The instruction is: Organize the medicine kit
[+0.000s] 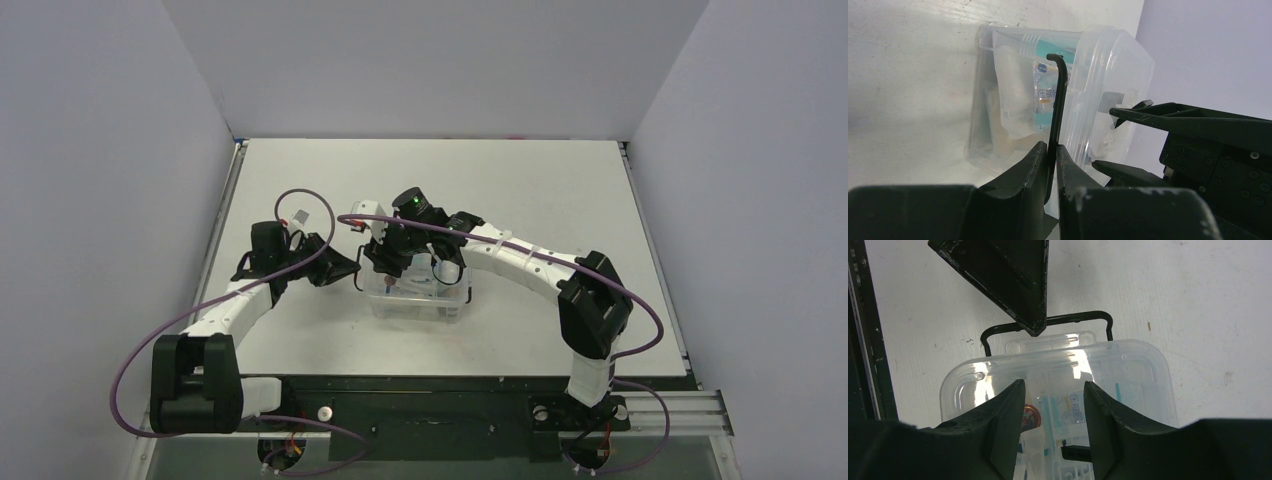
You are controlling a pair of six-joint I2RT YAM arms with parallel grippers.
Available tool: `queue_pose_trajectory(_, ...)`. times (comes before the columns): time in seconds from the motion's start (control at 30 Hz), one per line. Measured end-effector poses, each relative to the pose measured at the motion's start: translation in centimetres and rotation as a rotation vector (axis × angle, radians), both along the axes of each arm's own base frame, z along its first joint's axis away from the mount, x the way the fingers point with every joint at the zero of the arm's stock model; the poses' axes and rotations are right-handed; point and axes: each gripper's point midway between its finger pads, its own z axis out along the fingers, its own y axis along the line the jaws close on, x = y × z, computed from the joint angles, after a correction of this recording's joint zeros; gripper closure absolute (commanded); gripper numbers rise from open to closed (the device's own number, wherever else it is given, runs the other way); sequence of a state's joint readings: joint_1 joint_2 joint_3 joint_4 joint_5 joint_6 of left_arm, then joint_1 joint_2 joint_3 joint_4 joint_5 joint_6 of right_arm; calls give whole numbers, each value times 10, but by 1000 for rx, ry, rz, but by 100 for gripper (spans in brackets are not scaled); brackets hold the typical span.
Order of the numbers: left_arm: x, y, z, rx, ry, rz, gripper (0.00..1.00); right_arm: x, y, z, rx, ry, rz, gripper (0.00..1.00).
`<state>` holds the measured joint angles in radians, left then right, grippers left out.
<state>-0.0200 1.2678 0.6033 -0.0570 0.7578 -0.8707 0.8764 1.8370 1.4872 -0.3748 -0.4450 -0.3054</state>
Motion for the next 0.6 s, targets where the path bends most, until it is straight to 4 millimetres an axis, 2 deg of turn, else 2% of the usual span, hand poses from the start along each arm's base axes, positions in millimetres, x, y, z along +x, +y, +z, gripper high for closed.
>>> queue_pose_trajectory(0.6, -3, 0, 4, 17, -9, 2, 90, 0, 0, 0, 1, 1, -3, 57)
